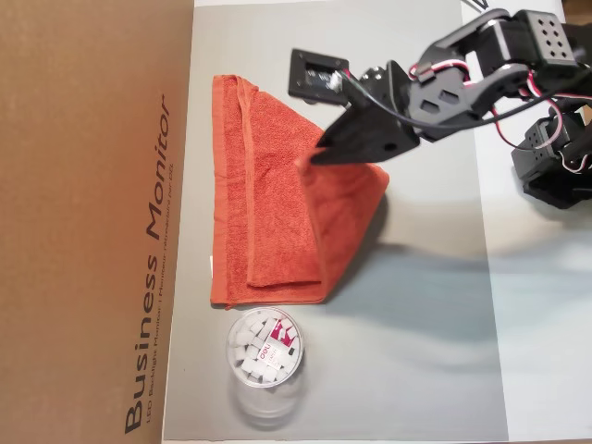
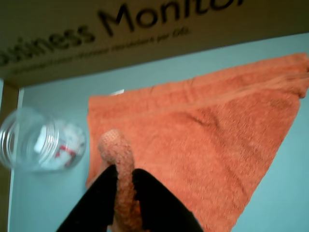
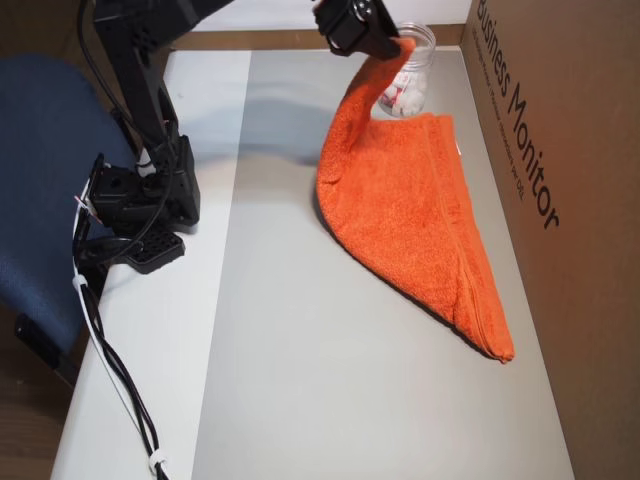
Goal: Fold the blanket.
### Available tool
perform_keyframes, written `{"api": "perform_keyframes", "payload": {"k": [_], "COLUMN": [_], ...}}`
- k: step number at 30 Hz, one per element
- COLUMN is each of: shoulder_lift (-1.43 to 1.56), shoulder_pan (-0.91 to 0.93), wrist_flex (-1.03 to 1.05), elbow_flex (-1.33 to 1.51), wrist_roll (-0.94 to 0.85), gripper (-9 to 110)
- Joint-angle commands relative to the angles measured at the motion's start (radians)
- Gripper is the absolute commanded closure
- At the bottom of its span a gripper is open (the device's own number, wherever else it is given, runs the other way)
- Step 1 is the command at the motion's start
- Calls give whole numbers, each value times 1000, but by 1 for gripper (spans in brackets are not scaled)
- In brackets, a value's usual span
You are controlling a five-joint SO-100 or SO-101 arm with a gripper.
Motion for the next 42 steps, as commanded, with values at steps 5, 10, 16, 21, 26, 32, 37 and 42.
{"api": "perform_keyframes", "payload": {"k": [5, 10, 16, 21, 26, 32, 37, 42], "shoulder_lift": [-149, -252, -365, -436, -508, -612, -693, -709], "shoulder_pan": [123, 193, 261, 327, 390, 456, 514, 522], "wrist_flex": [-25, -29, -149, -331, -494, -604, -620, -609], "elbow_flex": [-250, -356, -419, -420, -420, -420, -420, -405], "wrist_roll": [18, 75, 103, 109, 169, 334, 391, 390], "gripper": [102, 102, 102, 102, 102, 102, 102, 101]}}
